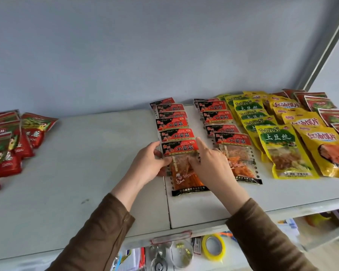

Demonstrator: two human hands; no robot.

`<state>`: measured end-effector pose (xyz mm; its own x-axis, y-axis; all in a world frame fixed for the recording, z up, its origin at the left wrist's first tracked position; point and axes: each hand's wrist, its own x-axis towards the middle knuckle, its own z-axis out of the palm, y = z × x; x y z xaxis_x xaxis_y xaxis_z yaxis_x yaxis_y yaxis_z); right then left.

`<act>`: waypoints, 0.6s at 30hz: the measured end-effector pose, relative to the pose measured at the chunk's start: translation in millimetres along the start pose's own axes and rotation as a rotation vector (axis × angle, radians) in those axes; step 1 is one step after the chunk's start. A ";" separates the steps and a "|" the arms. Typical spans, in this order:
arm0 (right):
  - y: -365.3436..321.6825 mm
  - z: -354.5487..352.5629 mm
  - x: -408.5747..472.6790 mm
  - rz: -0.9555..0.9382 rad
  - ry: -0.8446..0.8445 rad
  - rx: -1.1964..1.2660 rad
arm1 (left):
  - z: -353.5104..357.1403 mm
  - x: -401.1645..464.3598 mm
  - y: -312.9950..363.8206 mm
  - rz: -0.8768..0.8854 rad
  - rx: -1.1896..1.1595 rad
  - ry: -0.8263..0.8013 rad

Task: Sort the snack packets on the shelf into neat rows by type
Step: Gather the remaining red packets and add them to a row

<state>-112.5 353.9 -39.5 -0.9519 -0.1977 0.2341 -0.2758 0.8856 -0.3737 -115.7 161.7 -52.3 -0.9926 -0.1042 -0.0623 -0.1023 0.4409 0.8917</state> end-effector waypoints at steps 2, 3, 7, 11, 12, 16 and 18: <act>0.0 0.0 -1.8 -0.005 0.029 -0.024 | -1.5 -1.2 -0.4 0.004 0.004 0.008; -0.2 -1.2 -2.8 -0.003 0.045 -0.023 | -2.9 -3.3 -1.1 0.009 0.028 0.014; -9.5 -10.5 -5.8 0.016 0.116 0.007 | -17.1 -15.9 -4.2 0.100 0.120 0.081; -37.9 -10.2 -4.6 -0.063 0.160 -0.007 | -41.5 -37.5 -9.9 0.247 0.152 0.191; -47.7 -8.1 -4.6 -0.091 0.167 0.005 | -49.0 -43.9 -11.5 0.279 0.166 0.224; -92.7 5.2 -4.7 -0.180 0.163 0.085 | -87.2 -69.8 -19.4 0.329 0.267 0.371; -118.7 14.2 -5.2 -0.230 0.144 0.126 | -110.2 -82.8 -25.4 0.321 0.298 0.429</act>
<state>-76.7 243.9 -9.1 -0.8364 -0.3175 0.4467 -0.5048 0.7636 -0.4025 -23.7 60.9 -20.3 -0.8682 -0.2476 0.4300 0.1219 0.7336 0.6686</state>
